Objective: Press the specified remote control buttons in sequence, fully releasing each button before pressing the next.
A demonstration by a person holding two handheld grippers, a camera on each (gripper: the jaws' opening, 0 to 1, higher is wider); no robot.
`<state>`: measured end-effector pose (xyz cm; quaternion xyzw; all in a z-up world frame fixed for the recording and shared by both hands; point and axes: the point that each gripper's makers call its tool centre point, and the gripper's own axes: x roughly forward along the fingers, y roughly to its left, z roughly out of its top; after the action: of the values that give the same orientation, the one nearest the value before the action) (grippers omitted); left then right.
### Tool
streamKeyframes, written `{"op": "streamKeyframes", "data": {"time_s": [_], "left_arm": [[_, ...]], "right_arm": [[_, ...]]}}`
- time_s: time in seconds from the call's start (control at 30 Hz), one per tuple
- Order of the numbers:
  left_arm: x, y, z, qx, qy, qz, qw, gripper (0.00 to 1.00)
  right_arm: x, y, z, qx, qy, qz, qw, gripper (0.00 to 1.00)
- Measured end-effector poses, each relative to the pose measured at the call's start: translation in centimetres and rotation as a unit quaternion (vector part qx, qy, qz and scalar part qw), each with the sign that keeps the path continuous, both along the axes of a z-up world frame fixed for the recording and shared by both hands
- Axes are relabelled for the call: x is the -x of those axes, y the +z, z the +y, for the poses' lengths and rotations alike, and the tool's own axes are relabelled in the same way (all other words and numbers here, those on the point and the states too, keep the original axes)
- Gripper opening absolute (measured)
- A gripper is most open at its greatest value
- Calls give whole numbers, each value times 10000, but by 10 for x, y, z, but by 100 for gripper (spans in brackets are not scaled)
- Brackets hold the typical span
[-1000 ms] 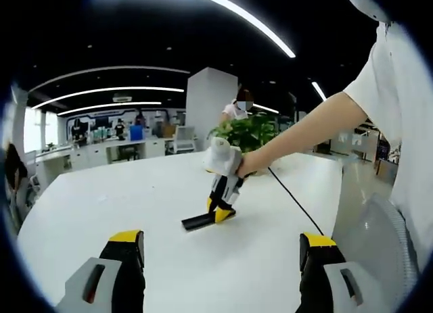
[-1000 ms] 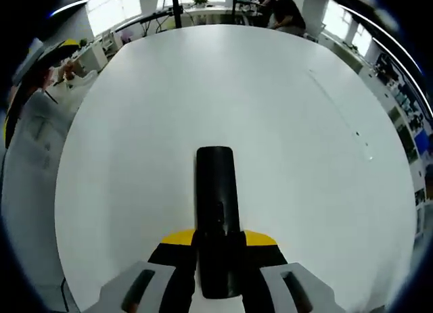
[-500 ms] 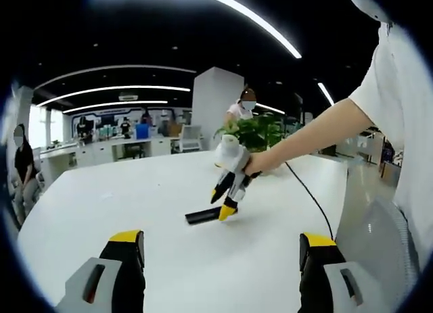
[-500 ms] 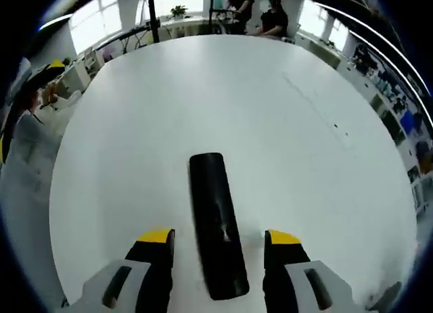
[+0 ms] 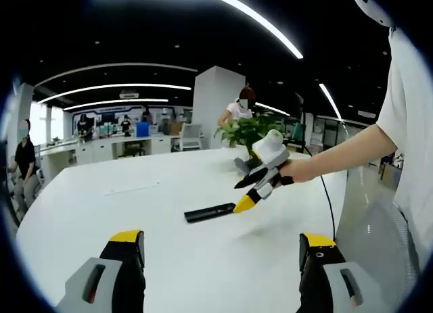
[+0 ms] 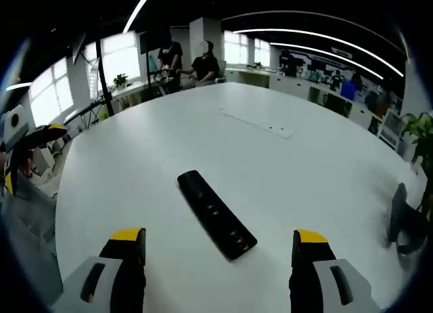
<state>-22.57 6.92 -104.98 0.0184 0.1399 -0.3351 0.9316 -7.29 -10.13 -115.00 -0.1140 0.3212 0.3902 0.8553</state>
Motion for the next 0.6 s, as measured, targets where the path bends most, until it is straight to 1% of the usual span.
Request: {"op": "streamKeyframes", "data": {"time_s": [0.07,0.13,0.2,0.23,0.27,0.3,0.43,0.47,0.6], "left_arm": [[1,2,-1,-2,-1,-31,10000,98],[1,2,-1,-20,-15,-41,10000,98],[2,1,-2,-51,-32,-27,10000,98],[3,1,-2,-54,-35,-24,10000,98],[3,1,-3,-48,-40,-19,10000,98],[4,1,-3,-37,-43,-18,10000,98],[5,0,-3,-39,-44,-9,10000,98],[5,0,-4,-40,-40,-25,10000,98],[6,2,-4,9,-30,-45,10000,98]], "right_arm": [[8,1,-4,-83,-118,10,9999,94],[17,3,-8,-171,-221,-48,9996,97],[26,9,-11,-308,-402,-98,9987,99],[30,15,-12,-461,-515,-182,9974,99],[34,20,-11,-547,-518,-227,9969,99],[40,22,-12,-585,-530,-206,9967,99],[56,45,-14,-870,-772,-340,9926,99],[61,51,-14,-913,-799,-408,9918,99],[76,67,-15,-917,-853,-597,9903,99]]}}
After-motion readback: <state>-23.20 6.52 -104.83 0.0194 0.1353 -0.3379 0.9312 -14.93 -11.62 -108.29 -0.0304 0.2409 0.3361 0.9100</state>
